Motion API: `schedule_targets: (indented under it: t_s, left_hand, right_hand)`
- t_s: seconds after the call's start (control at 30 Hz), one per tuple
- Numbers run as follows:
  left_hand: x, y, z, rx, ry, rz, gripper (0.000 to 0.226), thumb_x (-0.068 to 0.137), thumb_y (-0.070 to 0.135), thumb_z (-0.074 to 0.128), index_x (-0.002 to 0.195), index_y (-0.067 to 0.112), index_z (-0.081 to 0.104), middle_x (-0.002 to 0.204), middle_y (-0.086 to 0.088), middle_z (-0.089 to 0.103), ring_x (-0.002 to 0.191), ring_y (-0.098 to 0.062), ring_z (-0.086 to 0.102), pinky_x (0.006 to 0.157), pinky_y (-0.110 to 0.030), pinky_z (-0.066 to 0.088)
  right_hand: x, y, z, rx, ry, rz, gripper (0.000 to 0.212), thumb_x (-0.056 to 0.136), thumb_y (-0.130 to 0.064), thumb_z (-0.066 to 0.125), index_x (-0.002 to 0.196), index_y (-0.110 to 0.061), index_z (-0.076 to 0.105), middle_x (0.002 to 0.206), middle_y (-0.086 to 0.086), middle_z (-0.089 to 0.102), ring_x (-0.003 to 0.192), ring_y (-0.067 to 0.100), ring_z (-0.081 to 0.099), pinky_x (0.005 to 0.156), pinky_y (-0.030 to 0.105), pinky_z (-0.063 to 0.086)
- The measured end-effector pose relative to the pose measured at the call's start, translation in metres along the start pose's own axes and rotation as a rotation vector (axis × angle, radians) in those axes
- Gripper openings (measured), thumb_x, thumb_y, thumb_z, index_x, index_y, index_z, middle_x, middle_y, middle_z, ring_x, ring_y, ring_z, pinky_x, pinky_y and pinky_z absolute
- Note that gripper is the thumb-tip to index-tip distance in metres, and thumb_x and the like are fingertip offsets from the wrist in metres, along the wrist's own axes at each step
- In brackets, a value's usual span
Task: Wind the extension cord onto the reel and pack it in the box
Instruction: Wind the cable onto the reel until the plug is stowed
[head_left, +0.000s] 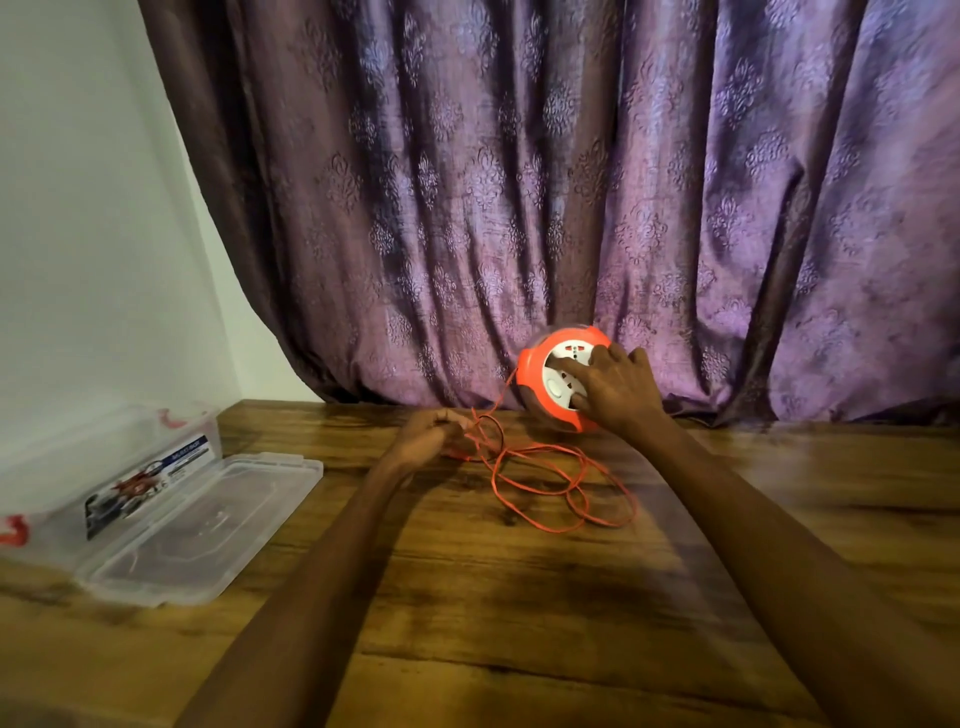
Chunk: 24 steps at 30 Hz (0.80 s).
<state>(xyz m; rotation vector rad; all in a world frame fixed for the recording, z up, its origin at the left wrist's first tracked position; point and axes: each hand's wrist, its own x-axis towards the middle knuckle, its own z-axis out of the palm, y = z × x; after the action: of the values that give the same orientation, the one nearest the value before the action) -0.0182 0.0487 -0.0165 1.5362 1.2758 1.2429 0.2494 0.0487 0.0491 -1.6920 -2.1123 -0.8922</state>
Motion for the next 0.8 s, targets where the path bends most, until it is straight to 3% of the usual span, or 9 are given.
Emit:
schedule_targets:
  t_s: [0.1, 0.2, 0.37, 0.5, 0.63, 0.8]
  left_hand:
    - [-0.006, -0.006, 0.005, -0.106, 0.068, 0.014, 0.025, 0.083, -0.014, 0.062, 0.096, 0.007, 0.059, 0.081, -0.006, 0.068, 0.058, -0.001, 0.066, 0.056, -0.016, 0.053]
    - [-0.003, -0.015, 0.003, -0.149, -0.076, 0.02, 0.043, 0.066, -0.008, 0.073, 0.105, 0.006, 0.062, 0.085, 0.001, 0.076, 0.073, -0.007, 0.07, 0.066, -0.021, 0.055]
    - [0.003, -0.011, 0.005, -0.209, -0.123, -0.039, 0.062, 0.081, -0.015, 0.057, 0.132, 0.02, 0.051, 0.119, -0.004, 0.068, 0.104, -0.02, 0.067, 0.074, -0.025, 0.056]
    - [0.005, -0.002, 0.005, -0.112, -0.112, 0.019, 0.026, 0.091, 0.001, 0.058, 0.112, 0.014, 0.067, 0.098, -0.004, 0.074, 0.084, -0.016, 0.068, 0.076, -0.027, 0.056]
    - [0.013, -0.001, -0.006, 0.112, 0.021, 0.11, 0.019, 0.088, 0.001, 0.065, 0.082, 0.018, 0.071, 0.068, 0.008, 0.07, 0.066, -0.012, 0.06, 0.069, -0.028, 0.049]
    - [0.007, 0.016, -0.014, 0.148, 0.073, 0.133, 0.017, 0.092, -0.005, 0.053, 0.088, 0.007, 0.064, 0.071, 0.004, 0.064, 0.052, 0.008, 0.057, 0.06, -0.017, 0.048]
  right_hand:
    - [0.0, 0.001, 0.0, 0.012, 0.0, 0.013, 0.063, 0.071, -0.04, 0.074, 0.131, -0.043, 0.056, 0.104, 0.014, 0.066, 0.097, 0.036, 0.058, 0.081, 0.044, 0.04]
    - [0.001, 0.0, -0.003, 0.032, 0.011, 0.016, 0.064, 0.074, -0.04, 0.072, 0.134, -0.044, 0.053, 0.109, 0.013, 0.064, 0.1, 0.036, 0.056, 0.083, 0.044, 0.039]
    - [-0.002, 0.001, -0.007, 0.073, 0.044, 0.008, 0.062, 0.074, -0.039, 0.072, 0.133, -0.044, 0.054, 0.107, 0.012, 0.064, 0.098, 0.036, 0.057, 0.082, 0.045, 0.04]
    - [-0.003, 0.003, -0.007, 0.072, 0.055, 0.014, 0.062, 0.069, -0.037, 0.076, 0.129, -0.044, 0.058, 0.101, 0.01, 0.065, 0.092, 0.035, 0.059, 0.079, 0.045, 0.041]
    - [-0.003, 0.007, -0.004, 0.043, 0.038, 0.023, 0.063, 0.07, -0.038, 0.074, 0.13, -0.045, 0.056, 0.101, 0.01, 0.065, 0.093, 0.034, 0.06, 0.079, 0.045, 0.041]
    - [-0.004, 0.006, -0.001, 0.042, 0.025, 0.033, 0.062, 0.07, -0.036, 0.075, 0.13, -0.043, 0.057, 0.101, 0.013, 0.066, 0.093, 0.037, 0.059, 0.079, 0.045, 0.041]
